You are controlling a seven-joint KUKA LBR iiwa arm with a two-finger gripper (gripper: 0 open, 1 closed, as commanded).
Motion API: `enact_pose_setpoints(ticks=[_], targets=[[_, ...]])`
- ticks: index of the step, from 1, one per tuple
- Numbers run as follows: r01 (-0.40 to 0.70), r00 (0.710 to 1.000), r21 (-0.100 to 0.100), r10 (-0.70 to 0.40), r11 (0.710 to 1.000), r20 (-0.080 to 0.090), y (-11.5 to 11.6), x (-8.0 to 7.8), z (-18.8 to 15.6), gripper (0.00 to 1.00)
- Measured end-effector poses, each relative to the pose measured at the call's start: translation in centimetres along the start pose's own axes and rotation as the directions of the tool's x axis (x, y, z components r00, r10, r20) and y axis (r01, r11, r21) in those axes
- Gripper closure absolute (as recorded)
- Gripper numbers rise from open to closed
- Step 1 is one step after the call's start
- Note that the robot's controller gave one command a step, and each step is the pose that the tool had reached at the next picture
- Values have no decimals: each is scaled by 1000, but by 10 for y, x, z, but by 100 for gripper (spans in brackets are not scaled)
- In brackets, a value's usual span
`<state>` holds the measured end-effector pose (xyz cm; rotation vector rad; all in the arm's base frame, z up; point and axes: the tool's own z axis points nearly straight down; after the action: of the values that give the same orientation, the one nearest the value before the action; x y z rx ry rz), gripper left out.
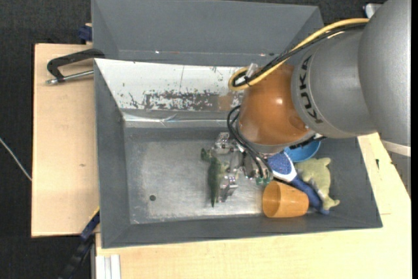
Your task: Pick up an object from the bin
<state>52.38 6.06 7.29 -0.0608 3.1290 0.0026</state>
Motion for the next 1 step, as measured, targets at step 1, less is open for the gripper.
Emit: enact_pose_setpoints(ticks=[1], targets=[[-4, 1000, -1, 4, 1000, 5, -2, -1, -1, 100]])
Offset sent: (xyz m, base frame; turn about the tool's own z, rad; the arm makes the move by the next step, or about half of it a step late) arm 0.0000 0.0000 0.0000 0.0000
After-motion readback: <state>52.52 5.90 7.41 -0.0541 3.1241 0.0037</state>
